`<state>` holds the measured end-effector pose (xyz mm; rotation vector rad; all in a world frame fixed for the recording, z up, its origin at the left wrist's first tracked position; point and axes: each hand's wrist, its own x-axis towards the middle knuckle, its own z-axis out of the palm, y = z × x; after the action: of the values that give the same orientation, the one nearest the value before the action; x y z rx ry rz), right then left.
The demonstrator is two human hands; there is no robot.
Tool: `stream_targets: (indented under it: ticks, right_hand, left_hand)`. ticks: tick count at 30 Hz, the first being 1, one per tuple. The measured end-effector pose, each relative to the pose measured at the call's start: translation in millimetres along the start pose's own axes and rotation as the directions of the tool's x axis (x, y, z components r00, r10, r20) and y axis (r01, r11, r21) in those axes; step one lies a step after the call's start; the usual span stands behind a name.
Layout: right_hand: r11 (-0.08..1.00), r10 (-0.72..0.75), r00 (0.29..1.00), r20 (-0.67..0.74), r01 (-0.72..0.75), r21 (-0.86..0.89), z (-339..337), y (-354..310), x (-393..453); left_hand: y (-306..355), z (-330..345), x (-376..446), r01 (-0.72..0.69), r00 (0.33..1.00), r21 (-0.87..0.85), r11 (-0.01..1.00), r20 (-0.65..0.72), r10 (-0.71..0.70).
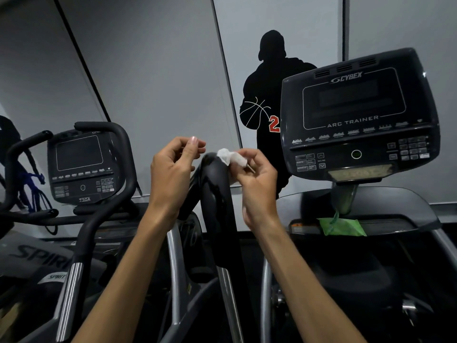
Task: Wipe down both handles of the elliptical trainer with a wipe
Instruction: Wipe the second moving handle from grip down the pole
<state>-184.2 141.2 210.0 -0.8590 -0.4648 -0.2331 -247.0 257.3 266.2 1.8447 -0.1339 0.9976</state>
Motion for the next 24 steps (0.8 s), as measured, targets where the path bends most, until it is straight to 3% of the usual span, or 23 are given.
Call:
stream_targets:
  ticks: [3, 7, 13, 16, 18, 20, 22, 24]
  right_hand:
    - [0.994, 0.109, 0.992, -0.068, -0.109, 0.010, 5.2, 15.4, -3.5]
    - [0.928, 0.373, 0.918, -0.136, -0.368, 0.061, 14.3, 25.5, 11.6]
    - [0.851, 0.501, 0.864, -0.038, -0.484, 0.204, 10.0, 28.7, 3.5]
    - [0.852, 0.513, 0.858, -0.022, -0.506, 0.136, 10.9, 16.7, 17.4]
    - [0.914, 0.404, 0.915, -0.006, -0.404, 0.020, 9.4, 2.4, 26.6]
    - [0.977, 0.188, 0.978, 0.090, -0.177, -0.116, 9.4, -16.2, 27.2]
    - [0.966, -0.051, 0.971, 0.233, 0.107, -0.237, 8.4, -30.7, 19.1]
    - [0.886, -0.180, 0.932, 0.315, 0.293, -0.360, 2.7, -33.6, 10.1]
  left_hand:
    - [0.3, 3.7, -0.6, 0.013, 1.000, -0.011, 1.000, 0.002, -0.013]
    - [1.2, 5.9, -2.2, 0.018, 1.000, -0.013, 1.000, -0.006, -0.018]
    - [-5.5, 1.4, -2.5, 0.044, 0.999, -0.016, 0.999, -0.017, -0.044]
    - [-3.5, 3.4, -4.5, 0.046, 0.999, -0.019, 0.999, -0.021, -0.046]
    - [-1.5, 4.0, -3.7, 0.051, 0.999, -0.024, 0.998, -0.019, -0.051]
    - [-0.8, 2.7, -2.2, 0.043, 0.999, -0.039, 0.998, -0.018, -0.044]
    - [-1.2, -0.1, -1.6, 0.046, 0.999, -0.055, 0.997, -0.027, -0.047]
    - [-1.5, -4.1, -1.7, 0.054, 0.998, -0.067, 0.996, -0.034, -0.057]
